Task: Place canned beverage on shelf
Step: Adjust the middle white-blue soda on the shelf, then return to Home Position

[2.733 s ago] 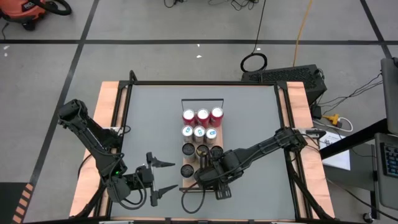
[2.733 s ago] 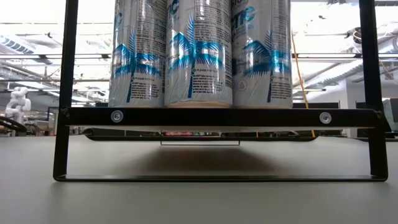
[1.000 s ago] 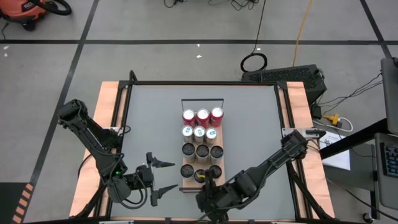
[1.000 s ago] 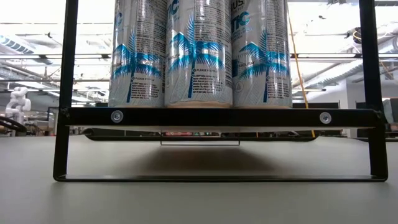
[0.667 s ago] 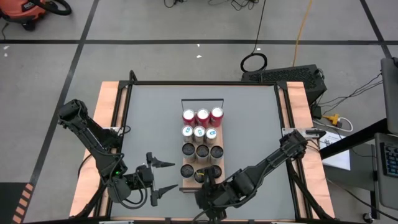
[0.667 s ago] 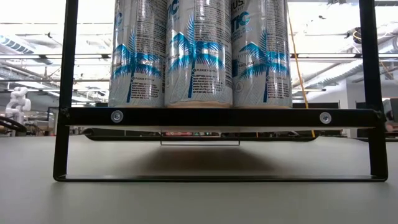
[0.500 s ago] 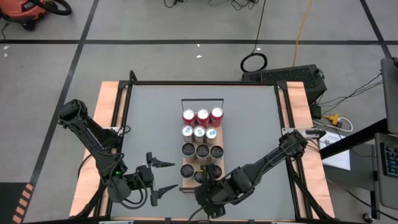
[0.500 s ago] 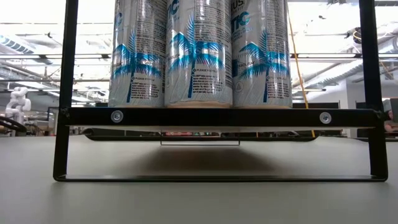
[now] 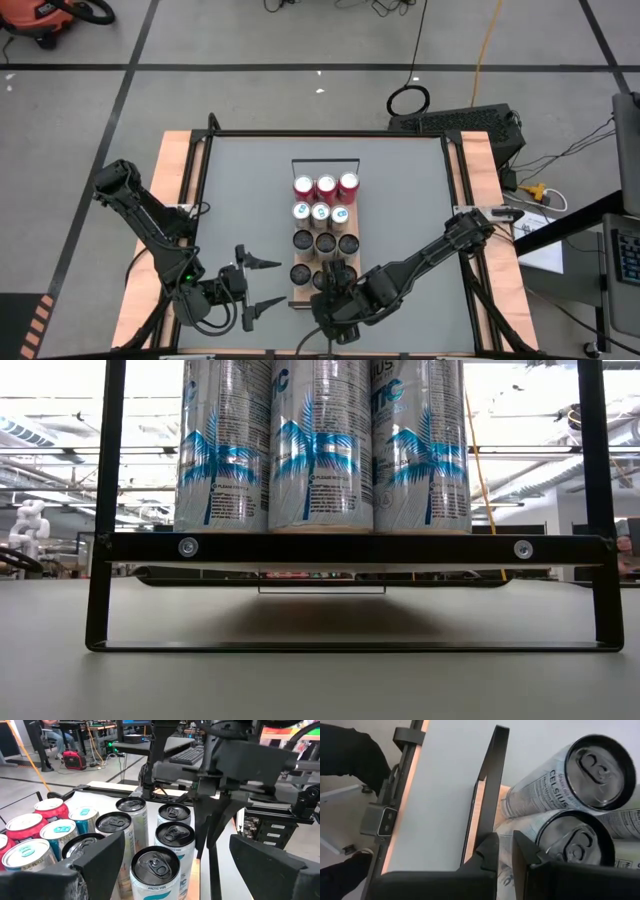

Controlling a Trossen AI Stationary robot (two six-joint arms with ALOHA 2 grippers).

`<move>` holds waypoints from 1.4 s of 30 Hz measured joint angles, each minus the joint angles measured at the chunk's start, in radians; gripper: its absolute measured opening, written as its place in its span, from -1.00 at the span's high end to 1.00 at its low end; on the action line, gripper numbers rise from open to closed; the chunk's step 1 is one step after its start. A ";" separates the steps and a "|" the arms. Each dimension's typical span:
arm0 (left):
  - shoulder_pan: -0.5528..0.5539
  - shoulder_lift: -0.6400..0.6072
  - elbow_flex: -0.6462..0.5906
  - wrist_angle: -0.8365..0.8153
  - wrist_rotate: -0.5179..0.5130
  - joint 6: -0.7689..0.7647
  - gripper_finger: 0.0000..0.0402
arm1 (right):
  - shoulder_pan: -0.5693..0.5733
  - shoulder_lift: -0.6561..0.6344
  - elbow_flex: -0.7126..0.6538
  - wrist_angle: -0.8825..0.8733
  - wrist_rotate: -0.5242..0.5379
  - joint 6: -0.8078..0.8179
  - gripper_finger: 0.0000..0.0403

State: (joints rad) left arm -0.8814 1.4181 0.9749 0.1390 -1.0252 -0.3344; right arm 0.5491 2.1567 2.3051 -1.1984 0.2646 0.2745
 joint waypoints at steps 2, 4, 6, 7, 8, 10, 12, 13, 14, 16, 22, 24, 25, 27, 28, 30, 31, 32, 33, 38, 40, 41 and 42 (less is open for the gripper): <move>0.000 0.000 0.000 -0.003 0.000 0.000 -0.80 | 0.000 0.000 0.000 0.000 0.000 0.000 1.00; 0.000 0.000 0.000 -0.003 0.000 0.000 -0.80 | 0.000 0.000 0.000 0.000 0.000 -0.002 1.00; 0.000 0.000 0.000 -0.007 0.000 -0.001 -0.80 | 0.000 0.000 0.000 -0.004 0.000 -0.004 1.00; 0.000 0.000 0.000 -0.010 0.000 -0.001 -0.80 | 0.000 0.000 0.000 -0.008 0.000 -0.005 1.00; 0.000 0.000 0.000 -0.010 0.000 -0.001 -0.80 | 0.000 0.000 0.000 -0.012 0.000 -0.005 1.00; 0.000 0.000 0.000 -0.010 0.000 -0.001 -0.80 | -0.003 0.000 0.000 -0.015 0.000 -0.006 1.00; 0.000 0.000 0.000 -0.010 0.000 -0.001 -0.80 | -0.005 0.000 0.000 -0.014 0.001 -0.006 1.00; 0.000 0.000 0.000 -0.010 0.000 -0.001 -0.80 | -0.006 0.000 0.000 -0.015 0.008 -0.006 1.00; 0.000 0.000 0.000 -0.010 0.000 -0.001 -0.80 | -0.006 0.000 0.000 -0.016 0.019 -0.006 1.00; 0.000 0.000 0.000 -0.010 0.000 0.000 -0.80 | -0.007 0.000 0.000 -0.015 0.023 -0.012 1.00; 0.000 0.000 0.000 -0.017 0.000 0.000 -0.80 | -0.007 -0.003 0.000 -0.008 0.004 -0.040 1.00; 0.000 0.000 0.000 -0.017 0.000 0.000 -0.80 | 0.002 -0.018 0.000 -0.007 -0.006 -0.057 1.00; 0.001 0.000 0.000 -0.018 -0.002 0.000 -0.80 | 0.008 -0.029 0.000 -0.002 -0.001 -0.072 1.00; 0.005 0.000 0.000 -0.015 -0.016 0.016 -0.80 | 0.027 -0.062 0.000 0.022 0.032 -0.100 1.00; 0.007 0.000 0.000 -0.009 -0.022 0.033 -0.80 | 0.035 -0.082 0.000 0.034 0.045 -0.116 1.00; 0.012 0.000 0.000 0.014 -0.026 0.073 -0.80 | 0.047 -0.123 0.001 0.051 0.049 -0.151 1.00; 0.015 0.000 0.000 0.028 -0.026 0.101 -0.79 | 0.050 -0.144 0.001 0.054 0.051 -0.166 1.00; 0.020 0.000 0.000 0.045 -0.025 0.129 -0.77 | 0.051 -0.163 0.001 0.054 0.056 -0.179 1.00; 0.025 0.000 0.000 0.065 -0.023 0.156 -0.74 | 0.053 -0.182 0.001 0.050 0.074 -0.187 1.00; 0.063 -0.028 0.000 0.105 0.103 0.193 -0.49 | 0.054 -0.233 0.002 0.028 0.132 -0.258 1.00; 0.077 -0.040 0.000 0.106 0.117 0.204 -0.36 | 0.055 -0.242 0.001 0.027 0.128 -0.305 1.00; 0.087 -0.047 0.000 0.106 0.117 0.214 -0.30 | 0.055 -0.247 0.001 0.021 0.128 -0.329 1.00; 0.096 -0.055 0.000 0.106 0.118 0.224 -0.24 | 0.055 -0.254 0.001 0.005 0.127 -0.347 1.00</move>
State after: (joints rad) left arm -0.7856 1.3631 0.9749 0.2454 -0.9070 -0.1106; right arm 0.6041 1.9031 2.3062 -1.1936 0.3915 -0.0729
